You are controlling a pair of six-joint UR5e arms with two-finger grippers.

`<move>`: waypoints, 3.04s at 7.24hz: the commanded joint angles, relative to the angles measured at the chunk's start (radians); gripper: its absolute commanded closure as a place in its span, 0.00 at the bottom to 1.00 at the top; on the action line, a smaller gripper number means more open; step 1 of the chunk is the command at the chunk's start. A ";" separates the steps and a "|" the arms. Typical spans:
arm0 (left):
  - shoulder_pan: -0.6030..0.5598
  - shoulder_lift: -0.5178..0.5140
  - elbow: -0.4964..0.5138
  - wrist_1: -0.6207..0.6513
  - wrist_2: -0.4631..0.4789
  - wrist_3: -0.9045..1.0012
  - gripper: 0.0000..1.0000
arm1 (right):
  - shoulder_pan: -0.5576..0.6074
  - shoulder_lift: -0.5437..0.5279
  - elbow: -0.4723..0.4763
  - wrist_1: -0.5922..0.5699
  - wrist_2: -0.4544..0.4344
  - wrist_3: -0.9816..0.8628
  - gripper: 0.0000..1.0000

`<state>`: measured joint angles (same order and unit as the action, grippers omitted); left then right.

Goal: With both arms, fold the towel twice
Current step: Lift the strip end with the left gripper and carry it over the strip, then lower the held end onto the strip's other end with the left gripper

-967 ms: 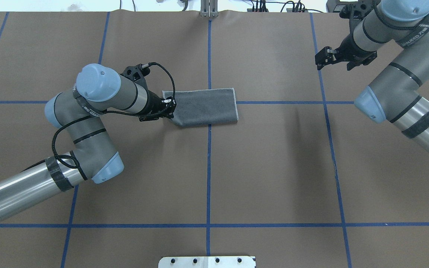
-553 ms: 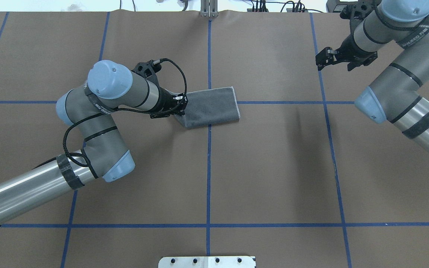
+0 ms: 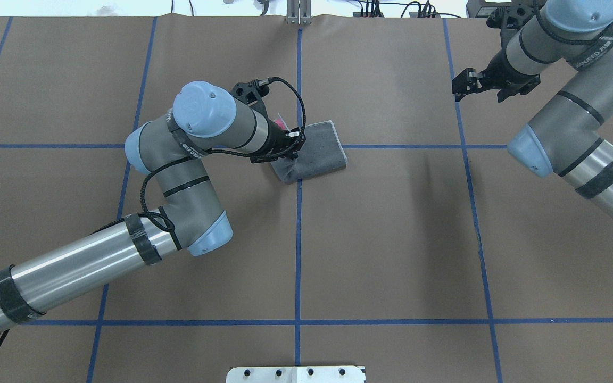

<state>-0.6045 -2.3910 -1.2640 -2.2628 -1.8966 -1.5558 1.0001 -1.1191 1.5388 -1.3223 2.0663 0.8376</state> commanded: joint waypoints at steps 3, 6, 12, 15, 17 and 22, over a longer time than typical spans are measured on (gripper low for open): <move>0.023 -0.126 0.116 0.000 0.034 -0.003 1.00 | 0.000 -0.001 0.000 0.000 0.000 0.003 0.00; 0.023 -0.158 0.153 0.002 0.040 0.000 1.00 | 0.000 -0.001 0.001 0.000 0.000 0.006 0.00; 0.017 -0.212 0.201 0.040 0.097 0.003 1.00 | 0.000 -0.001 0.001 0.000 -0.002 0.006 0.00; 0.018 -0.261 0.265 0.040 0.103 0.013 1.00 | 0.000 -0.001 0.001 0.000 -0.003 0.006 0.00; 0.022 -0.303 0.333 0.039 0.131 0.029 1.00 | 0.000 -0.001 0.003 0.000 -0.002 0.006 0.00; 0.038 -0.313 0.334 0.039 0.131 0.030 1.00 | 0.000 -0.001 0.003 0.000 -0.003 0.009 0.00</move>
<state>-0.5702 -2.7003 -0.9308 -2.2249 -1.7660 -1.5263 1.0002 -1.1198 1.5415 -1.3223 2.0632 0.8470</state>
